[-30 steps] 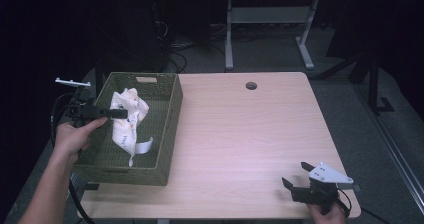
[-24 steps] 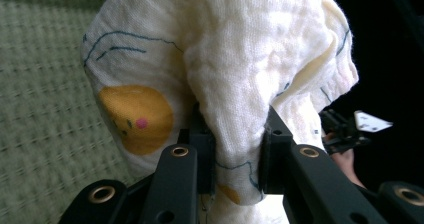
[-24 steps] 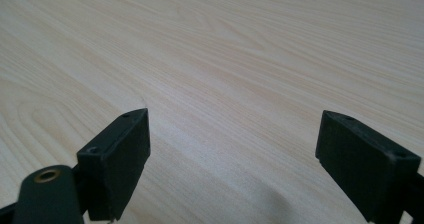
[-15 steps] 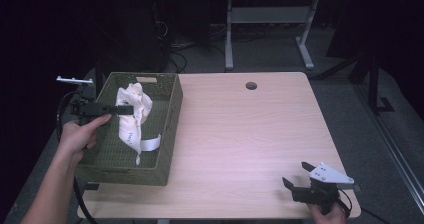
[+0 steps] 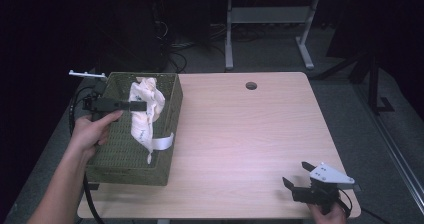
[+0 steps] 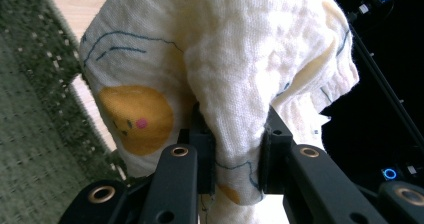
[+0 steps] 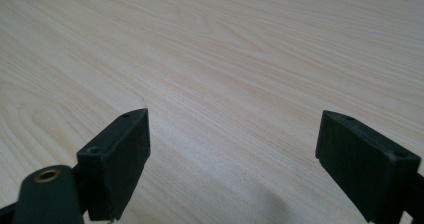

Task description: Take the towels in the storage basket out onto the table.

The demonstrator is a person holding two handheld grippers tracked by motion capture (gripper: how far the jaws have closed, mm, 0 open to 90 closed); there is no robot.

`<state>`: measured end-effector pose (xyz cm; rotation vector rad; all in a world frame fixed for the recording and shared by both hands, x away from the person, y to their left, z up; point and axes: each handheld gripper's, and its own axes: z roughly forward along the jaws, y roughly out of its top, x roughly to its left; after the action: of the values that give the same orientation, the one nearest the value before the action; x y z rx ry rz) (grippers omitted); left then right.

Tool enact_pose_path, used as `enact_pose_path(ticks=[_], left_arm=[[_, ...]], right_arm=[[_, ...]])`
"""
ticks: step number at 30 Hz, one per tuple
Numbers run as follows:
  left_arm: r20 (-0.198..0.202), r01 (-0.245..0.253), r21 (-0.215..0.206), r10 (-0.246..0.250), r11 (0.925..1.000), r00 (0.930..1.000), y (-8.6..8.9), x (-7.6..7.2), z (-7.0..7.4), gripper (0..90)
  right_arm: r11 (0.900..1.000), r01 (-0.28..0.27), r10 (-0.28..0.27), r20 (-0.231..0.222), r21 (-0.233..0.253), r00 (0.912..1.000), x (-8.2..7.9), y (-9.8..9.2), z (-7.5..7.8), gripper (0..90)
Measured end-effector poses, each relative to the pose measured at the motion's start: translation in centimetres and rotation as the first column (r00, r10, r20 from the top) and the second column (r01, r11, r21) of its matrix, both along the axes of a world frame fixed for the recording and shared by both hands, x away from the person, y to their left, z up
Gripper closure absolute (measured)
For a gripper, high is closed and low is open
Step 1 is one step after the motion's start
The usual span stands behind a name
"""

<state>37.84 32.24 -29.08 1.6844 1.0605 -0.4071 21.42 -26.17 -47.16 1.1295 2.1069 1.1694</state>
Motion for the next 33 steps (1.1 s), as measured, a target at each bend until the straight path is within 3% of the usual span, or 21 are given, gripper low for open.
enact_pose_path(ticks=[33], left_arm=[[0.011, 0.116, 0.004, -0.116, 0.9932, 0.9932, -7.3, 0.8, 0.0, 73.1]], right_arm=[[1.0, -0.001, 0.001, 0.009, 0.007, 1.0, 0.0, -0.1, 0.2, 13.8]])
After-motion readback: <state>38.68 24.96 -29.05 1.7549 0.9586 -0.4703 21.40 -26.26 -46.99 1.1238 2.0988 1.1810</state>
